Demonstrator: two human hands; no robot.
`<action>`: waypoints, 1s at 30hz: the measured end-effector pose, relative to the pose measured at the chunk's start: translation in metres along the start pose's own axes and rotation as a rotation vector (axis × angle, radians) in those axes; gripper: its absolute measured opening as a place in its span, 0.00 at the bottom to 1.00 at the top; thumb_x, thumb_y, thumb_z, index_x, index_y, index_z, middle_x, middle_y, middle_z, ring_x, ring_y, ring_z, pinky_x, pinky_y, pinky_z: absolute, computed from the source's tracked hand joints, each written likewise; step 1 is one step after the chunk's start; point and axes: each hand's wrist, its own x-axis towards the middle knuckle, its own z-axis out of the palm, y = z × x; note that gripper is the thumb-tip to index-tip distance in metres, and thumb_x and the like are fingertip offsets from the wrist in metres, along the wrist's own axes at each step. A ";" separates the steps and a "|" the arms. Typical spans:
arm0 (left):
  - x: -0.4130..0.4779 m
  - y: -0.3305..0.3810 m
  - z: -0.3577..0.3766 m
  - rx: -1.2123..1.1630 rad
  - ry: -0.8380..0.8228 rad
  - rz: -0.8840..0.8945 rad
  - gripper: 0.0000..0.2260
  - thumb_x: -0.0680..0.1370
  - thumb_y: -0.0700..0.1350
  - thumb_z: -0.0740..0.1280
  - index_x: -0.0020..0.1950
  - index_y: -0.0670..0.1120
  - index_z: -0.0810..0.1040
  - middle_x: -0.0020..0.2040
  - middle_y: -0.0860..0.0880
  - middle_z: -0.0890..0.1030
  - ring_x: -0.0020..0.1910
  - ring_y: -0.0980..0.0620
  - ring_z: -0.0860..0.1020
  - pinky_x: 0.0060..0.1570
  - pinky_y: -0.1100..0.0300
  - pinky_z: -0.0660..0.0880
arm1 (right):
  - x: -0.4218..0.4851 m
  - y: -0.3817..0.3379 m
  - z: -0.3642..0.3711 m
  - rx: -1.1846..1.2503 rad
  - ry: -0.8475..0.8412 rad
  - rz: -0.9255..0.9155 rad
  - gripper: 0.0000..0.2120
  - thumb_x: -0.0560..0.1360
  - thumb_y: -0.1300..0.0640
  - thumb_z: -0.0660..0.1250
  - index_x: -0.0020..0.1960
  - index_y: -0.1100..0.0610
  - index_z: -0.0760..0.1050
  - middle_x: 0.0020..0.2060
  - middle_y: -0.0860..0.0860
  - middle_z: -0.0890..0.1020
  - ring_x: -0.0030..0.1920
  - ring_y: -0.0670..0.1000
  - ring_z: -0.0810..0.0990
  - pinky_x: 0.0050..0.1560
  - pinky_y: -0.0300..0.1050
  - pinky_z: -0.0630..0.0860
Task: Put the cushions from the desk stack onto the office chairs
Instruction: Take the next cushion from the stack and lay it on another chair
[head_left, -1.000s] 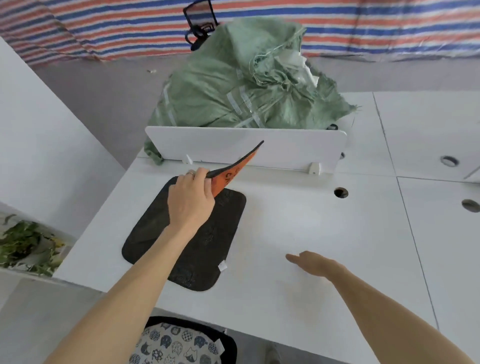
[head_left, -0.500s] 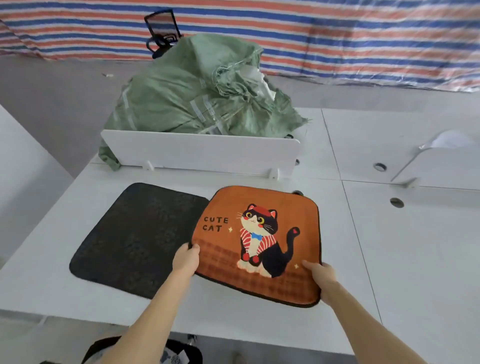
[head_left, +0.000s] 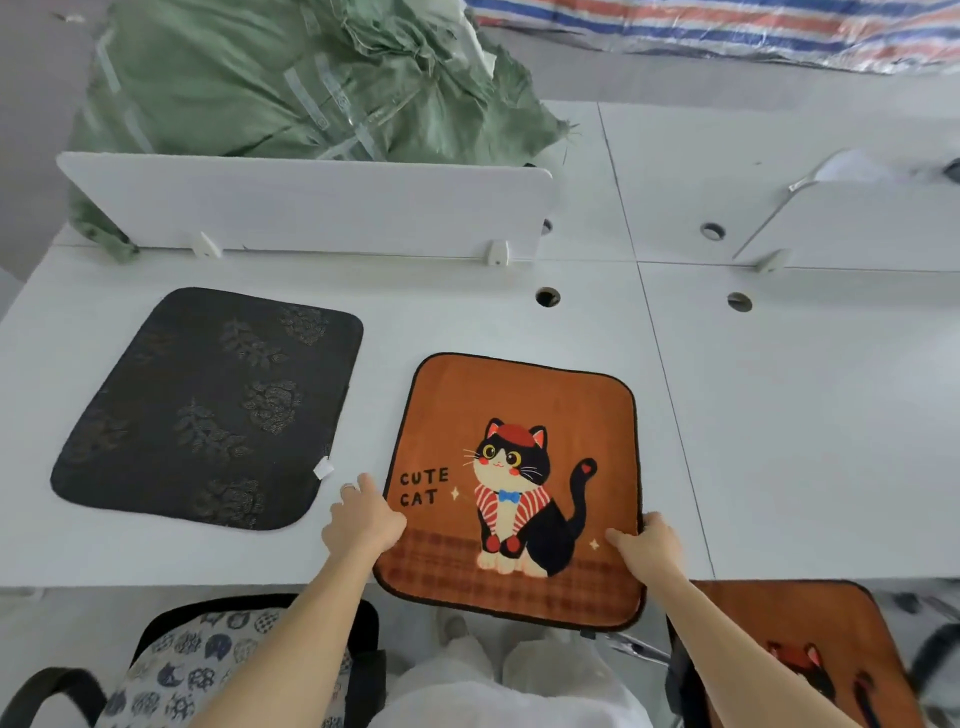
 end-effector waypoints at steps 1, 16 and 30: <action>0.003 0.004 -0.001 -0.024 0.042 0.035 0.28 0.76 0.48 0.64 0.75 0.48 0.59 0.71 0.44 0.66 0.66 0.42 0.70 0.52 0.49 0.72 | 0.001 -0.001 -0.002 0.013 0.035 0.014 0.33 0.74 0.44 0.74 0.72 0.57 0.67 0.64 0.58 0.75 0.58 0.59 0.79 0.55 0.54 0.80; 0.049 0.044 -0.002 -0.277 0.123 0.161 0.22 0.80 0.54 0.64 0.71 0.46 0.68 0.65 0.46 0.78 0.55 0.42 0.80 0.53 0.48 0.79 | 0.003 -0.018 0.025 0.152 0.113 0.066 0.25 0.78 0.43 0.65 0.71 0.48 0.61 0.60 0.56 0.78 0.50 0.57 0.82 0.50 0.57 0.84; -0.013 0.111 0.040 -0.189 0.037 0.340 0.23 0.84 0.59 0.52 0.72 0.46 0.68 0.68 0.44 0.76 0.63 0.41 0.77 0.63 0.44 0.75 | -0.048 0.063 -0.013 0.511 0.238 0.221 0.12 0.85 0.56 0.55 0.67 0.56 0.68 0.44 0.50 0.78 0.41 0.54 0.81 0.35 0.46 0.74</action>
